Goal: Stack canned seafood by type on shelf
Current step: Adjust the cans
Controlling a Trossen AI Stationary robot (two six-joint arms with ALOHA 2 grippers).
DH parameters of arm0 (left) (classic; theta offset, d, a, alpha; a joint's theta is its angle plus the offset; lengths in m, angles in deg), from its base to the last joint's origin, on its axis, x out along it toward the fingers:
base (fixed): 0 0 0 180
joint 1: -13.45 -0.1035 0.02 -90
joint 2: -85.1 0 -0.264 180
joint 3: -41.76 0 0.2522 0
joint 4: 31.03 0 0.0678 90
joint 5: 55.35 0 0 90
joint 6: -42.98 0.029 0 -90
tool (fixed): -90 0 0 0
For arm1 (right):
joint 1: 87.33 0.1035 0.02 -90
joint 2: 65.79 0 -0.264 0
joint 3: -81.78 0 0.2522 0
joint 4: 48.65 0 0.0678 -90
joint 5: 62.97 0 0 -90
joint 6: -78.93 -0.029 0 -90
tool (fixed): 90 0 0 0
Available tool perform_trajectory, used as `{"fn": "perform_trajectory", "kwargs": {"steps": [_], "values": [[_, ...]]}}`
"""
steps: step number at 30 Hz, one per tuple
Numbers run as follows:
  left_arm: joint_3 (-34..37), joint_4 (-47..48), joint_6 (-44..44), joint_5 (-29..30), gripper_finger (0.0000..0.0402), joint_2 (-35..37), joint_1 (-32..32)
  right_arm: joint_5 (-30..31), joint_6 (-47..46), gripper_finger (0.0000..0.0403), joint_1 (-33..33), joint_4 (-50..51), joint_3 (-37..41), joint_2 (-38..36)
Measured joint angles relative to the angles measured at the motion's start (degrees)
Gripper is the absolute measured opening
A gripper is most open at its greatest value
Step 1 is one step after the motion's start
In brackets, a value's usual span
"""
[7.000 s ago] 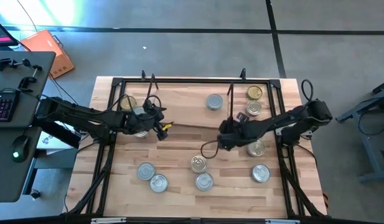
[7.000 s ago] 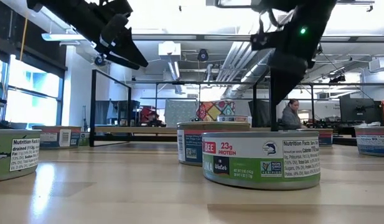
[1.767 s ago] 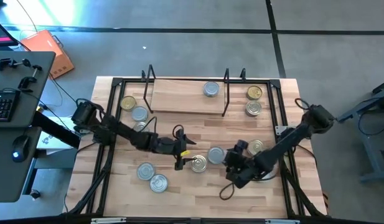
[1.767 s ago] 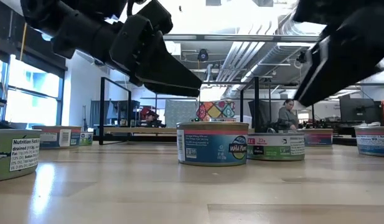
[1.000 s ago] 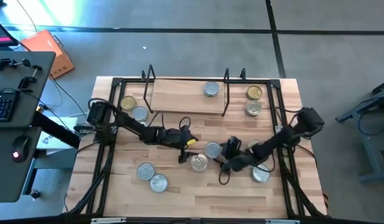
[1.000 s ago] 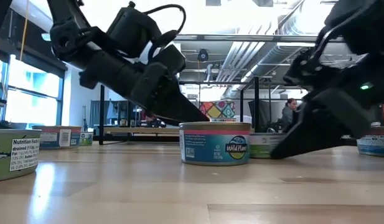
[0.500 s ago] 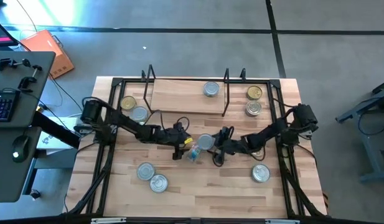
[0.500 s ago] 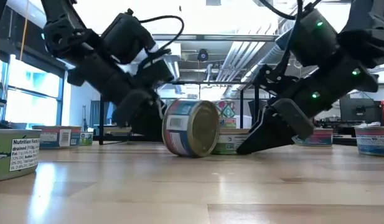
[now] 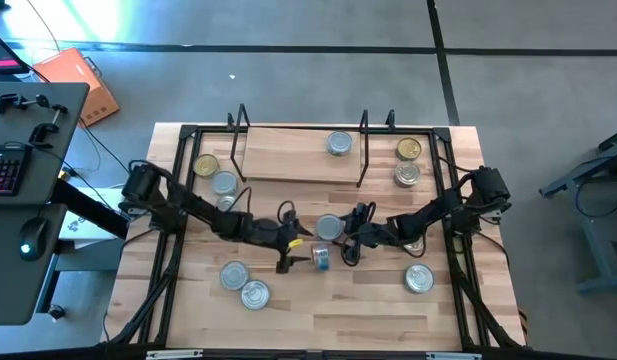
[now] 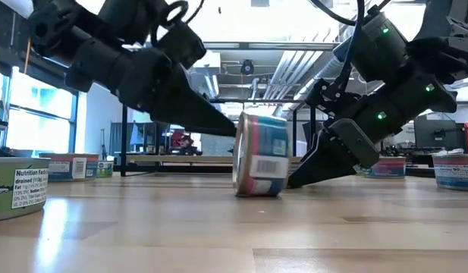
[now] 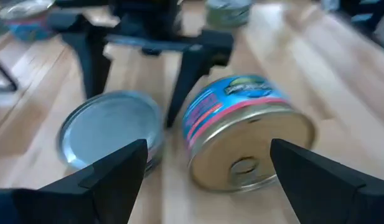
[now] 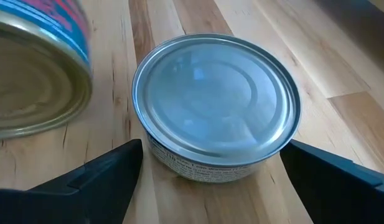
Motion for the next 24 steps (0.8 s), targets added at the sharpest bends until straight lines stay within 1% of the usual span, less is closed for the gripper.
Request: {"fn": "perform_trajectory", "kwargs": {"steps": [5, 8, 10, 14, 16, 18, 19, 20, 23, 24], "values": [[-0.8, -1.1, 0.7, 1.1, 0.0335, 0.1, 1.4, 0.0, 0.0, 0.0374, 0.0, 0.0, 0.0, 0.0], [-2.6, 1.2, 6.5, 1.3, 0.0335, 1.2, 2.6, -0.1, 0.0, 0.0374, 0.0, 0.2, 0.0, 0.0], [-5.3, 8.1, 12.4, -0.4, 0.0335, 2.5, 3.1, -0.3, 0.0, 0.0374, 0.1, 0.3, 0.0, 0.0], [-14.7, 30.2, 19.9, -4.4, 0.0335, 2.1, 1.3, -1.2, 0.0, 0.0374, 0.1, 0.3, 0.0, -0.1], [-19.1, 36.8, 24.1, -5.1, 0.0335, 1.0, 0.1, -2.1, 0.0, 0.0374, 0.1, 0.3, 0.0, -0.1], [-21.9, 40.2, 27.4, -5.6, 0.0335, 0.1, -0.9, -2.3, -0.2, 0.0374, 0.1, 0.3, 0.0, -0.1], [-22.8, 40.6, 29.0, -6.8, 0.0335, -0.1, -1.5, -2.3, -0.4, 0.0374, 0.1, 0.3, 0.0, -0.1], [-23.6, 41.0, 30.7, -9.4, 0.0335, -0.4, -2.2, -2.3, -0.6, 0.0374, 0.1, 0.3, 0.0, -0.1], [-25.3, 41.5, 32.6, -19.2, 0.0335, -1.7, -3.9, -2.6, -1.6, 0.0374, 0.1, 0.7, 0.0, -0.1], [-25.6, 41.7, 32.6, -21.7, 0.0335, -2.5, -4.2, -2.8, -1.8, 0.0374, 0.1, 0.7, 0.0, -0.1]]}}
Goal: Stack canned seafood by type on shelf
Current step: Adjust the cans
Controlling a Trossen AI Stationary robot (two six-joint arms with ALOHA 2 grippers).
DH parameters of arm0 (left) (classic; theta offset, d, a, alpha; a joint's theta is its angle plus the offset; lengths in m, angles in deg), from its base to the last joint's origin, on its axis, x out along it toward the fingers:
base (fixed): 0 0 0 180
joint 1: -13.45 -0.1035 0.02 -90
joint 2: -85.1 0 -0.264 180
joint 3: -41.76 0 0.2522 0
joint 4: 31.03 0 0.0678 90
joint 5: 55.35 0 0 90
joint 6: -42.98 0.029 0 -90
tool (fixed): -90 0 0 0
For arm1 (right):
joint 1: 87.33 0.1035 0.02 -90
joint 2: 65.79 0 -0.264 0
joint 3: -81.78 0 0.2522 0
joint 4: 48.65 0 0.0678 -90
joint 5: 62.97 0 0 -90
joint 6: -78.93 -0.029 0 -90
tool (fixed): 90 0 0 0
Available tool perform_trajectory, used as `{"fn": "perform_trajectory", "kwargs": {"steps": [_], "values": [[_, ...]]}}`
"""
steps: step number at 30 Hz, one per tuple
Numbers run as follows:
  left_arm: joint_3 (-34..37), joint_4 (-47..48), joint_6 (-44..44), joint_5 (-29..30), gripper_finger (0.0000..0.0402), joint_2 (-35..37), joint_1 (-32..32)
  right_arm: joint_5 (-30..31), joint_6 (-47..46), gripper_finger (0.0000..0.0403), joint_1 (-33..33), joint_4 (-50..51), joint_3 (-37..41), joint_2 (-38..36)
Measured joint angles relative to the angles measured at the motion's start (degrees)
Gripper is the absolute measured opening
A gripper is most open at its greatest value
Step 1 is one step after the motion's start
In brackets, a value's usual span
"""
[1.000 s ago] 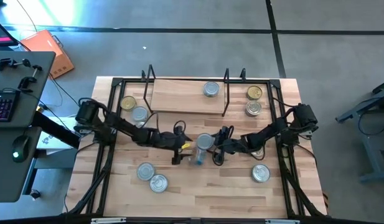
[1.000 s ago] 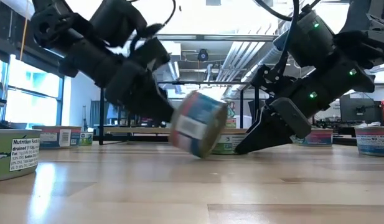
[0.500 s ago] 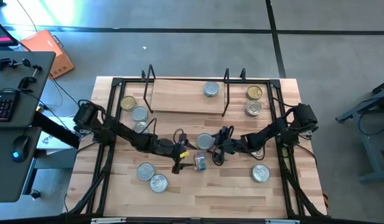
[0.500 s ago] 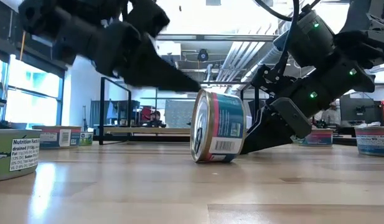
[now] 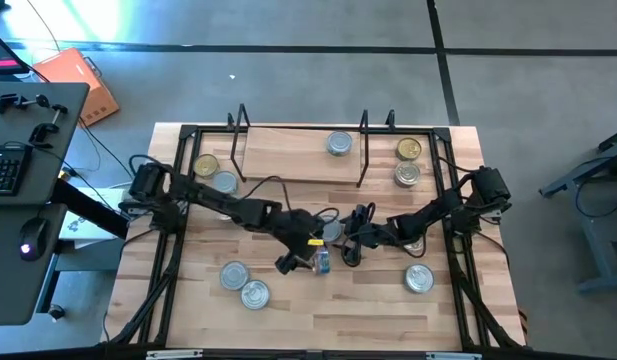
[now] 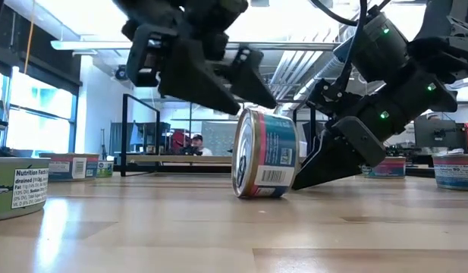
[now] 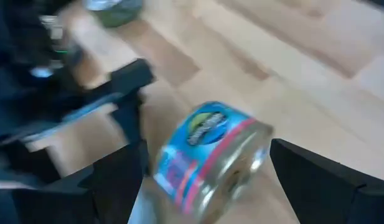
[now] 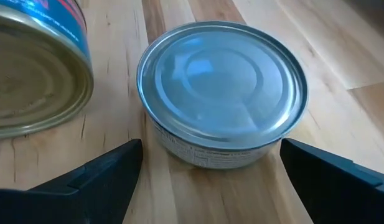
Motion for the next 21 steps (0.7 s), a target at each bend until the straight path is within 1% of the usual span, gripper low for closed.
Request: {"fn": "perform_trajectory", "kwargs": {"steps": [2, 5, 7, 10, 13, 17, 21], "values": [[-0.7, 0.2, 0.0, -2.2, 0.0335, -1.8, -0.3, -0.5, -0.3, 0.0374, 0.0, 0.2, 0.0, 0.0], [-2.1, -0.6, 0.6, -3.5, 0.0335, -4.0, -0.5, -0.8, -0.4, 0.0374, 0.0, 0.3, 0.0, 0.0], [-3.4, -1.1, 0.6, -3.8, 0.0335, -5.6, -0.5, -0.9, -0.4, 0.0374, 0.0, 0.1, 0.0, 0.0], [-4.6, 0.7, 0.3, -4.5, 0.0335, -7.5, -0.5, -1.0, -0.8, 0.0374, 0.0, 0.1, 0.0, 0.0], [-5.4, 0.4, 0.2, -4.9, 0.0335, -8.2, -0.4, -1.2, -0.8, 0.0374, 0.0, 0.2, 0.0, 0.0], [-5.5, 0.8, -1.4, -4.4, 0.0335, -8.3, 0.0, -1.2, -1.4, 0.0374, 0.0, 0.4, 0.0, 0.0], [-5.5, 1.1, -3.6, -1.3, 0.0335, -6.5, 0.8, -1.2, -1.7, 0.0374, 0.0, 0.6, 0.0, 0.0]]}}
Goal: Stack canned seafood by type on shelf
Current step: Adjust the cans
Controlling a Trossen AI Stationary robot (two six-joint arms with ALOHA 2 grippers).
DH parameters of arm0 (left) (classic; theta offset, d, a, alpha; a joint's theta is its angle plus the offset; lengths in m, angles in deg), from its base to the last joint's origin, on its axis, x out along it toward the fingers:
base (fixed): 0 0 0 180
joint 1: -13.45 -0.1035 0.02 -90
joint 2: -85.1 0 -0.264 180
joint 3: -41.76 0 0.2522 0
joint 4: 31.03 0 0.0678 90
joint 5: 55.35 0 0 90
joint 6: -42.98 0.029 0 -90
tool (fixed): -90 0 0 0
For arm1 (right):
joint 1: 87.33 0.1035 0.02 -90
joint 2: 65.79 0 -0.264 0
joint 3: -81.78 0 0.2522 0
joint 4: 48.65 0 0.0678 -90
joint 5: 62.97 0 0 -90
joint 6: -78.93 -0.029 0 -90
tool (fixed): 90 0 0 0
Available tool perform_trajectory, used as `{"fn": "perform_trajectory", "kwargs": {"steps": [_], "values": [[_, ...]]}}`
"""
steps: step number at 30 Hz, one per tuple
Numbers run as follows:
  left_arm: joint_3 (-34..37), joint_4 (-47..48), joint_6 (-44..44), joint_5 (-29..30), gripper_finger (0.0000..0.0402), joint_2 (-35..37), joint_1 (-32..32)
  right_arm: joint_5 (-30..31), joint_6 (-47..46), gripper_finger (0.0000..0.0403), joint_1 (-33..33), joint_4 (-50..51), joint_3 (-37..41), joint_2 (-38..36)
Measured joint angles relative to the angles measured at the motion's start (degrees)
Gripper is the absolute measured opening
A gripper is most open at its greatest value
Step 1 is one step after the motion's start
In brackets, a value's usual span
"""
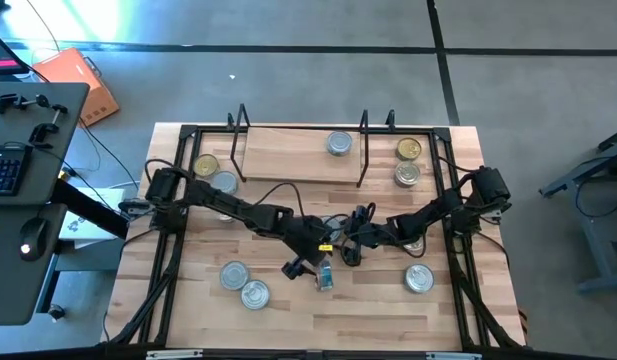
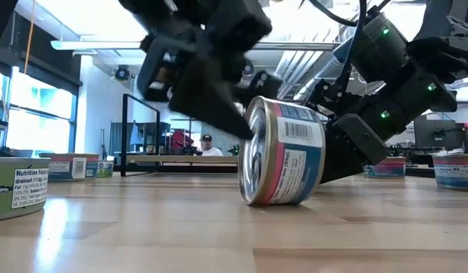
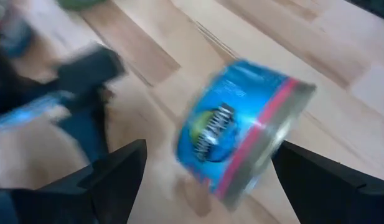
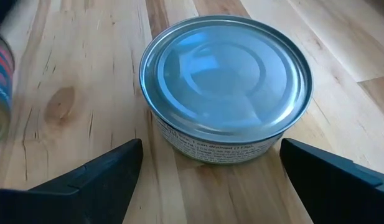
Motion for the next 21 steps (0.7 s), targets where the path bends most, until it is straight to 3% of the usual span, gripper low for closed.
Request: {"fn": "perform_trajectory", "kwargs": {"steps": [12, 18, 21], "values": [[0.0, 5.1, -2.3, 10.9, 0.0335, 6.6, 4.5, 2.8, -2.9, 0.0374, 1.4, 4.0, 0.0, -2.3], [0.3, 8.5, -11.9, 12.3, 0.0335, 7.5, 6.6, 9.3, -10.8, 0.0374, 9.5, 16.1, 0.0, -10.0], [2.4, 5.7, -15.4, 13.6, 0.0335, 7.1, 8.2, 8.6, -14.1, 0.0369, 14.7, 17.1, -1.2, -11.4]]}}
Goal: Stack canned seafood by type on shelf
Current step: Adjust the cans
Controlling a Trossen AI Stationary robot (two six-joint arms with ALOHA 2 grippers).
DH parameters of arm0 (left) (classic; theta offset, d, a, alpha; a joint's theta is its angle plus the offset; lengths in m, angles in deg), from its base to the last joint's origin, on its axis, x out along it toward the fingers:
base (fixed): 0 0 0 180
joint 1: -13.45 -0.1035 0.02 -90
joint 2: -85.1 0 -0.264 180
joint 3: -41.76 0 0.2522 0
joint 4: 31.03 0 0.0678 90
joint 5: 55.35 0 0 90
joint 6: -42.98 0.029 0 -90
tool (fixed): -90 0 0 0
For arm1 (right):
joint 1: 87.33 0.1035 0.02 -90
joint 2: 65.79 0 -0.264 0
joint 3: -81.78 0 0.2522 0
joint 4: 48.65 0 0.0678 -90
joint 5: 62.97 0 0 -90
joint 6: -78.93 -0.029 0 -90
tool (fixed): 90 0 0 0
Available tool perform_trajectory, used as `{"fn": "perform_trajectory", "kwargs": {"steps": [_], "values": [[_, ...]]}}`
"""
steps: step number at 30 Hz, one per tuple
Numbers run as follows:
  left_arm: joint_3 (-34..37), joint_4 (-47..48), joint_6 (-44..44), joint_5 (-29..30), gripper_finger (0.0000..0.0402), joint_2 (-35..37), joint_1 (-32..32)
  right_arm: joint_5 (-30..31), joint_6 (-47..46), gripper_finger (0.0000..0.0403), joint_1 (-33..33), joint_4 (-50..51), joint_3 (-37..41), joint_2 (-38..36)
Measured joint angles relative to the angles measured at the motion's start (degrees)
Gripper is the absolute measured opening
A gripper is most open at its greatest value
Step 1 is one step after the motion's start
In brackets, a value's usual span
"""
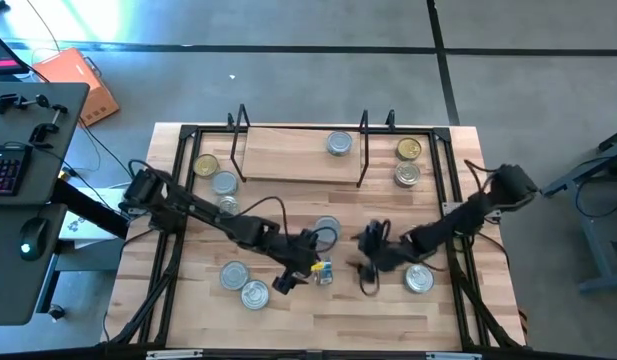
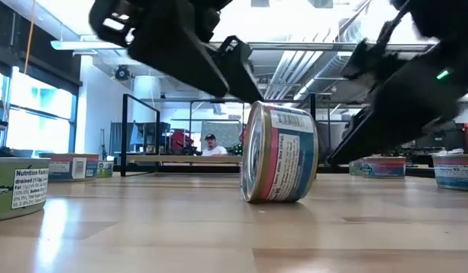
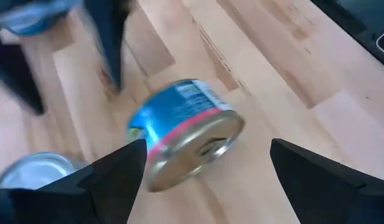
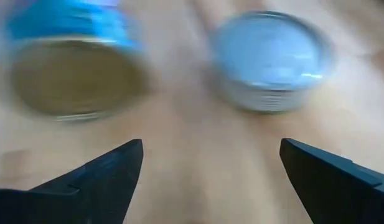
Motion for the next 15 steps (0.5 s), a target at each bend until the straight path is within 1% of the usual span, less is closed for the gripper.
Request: {"fn": "perform_trajectory", "kwargs": {"steps": [2, 4, 8, 10, 12, 15], "values": [[1.5, -1.5, -1.9, 1.3, 0.0335, 0.0, 0.8, -1.0, -0.6, 0.0359, 2.6, 0.0, -2.3, 1.1], [2.6, -3.6, -4.0, 1.2, 0.0335, 0.0, 1.3, -2.1, 0.4, 0.0343, 4.2, -0.3, -5.0, 3.4], [4.3, -8.0, -7.0, 1.3, 0.0335, 0.0, 2.1, -6.5, 3.5, 0.0311, 3.5, -0.5, -10.3, 9.8], [4.3, -7.4, -7.7, 3.2, 0.0335, 0.0, 2.4, -8.4, 5.8, 0.0299, 2.8, -1.0, -12.8, 13.1], [4.4, -5.7, -8.0, 6.5, 0.0335, 0.0, 2.7, -8.9, 7.7, 0.0289, 2.2, -1.7, -14.6, 15.7], [4.4, -3.7, -9.4, 10.1, 0.0335, 0.7, 3.2, -9.2, 7.4, 0.028, 0.9, -4.4, -17.2, 18.7]]}}
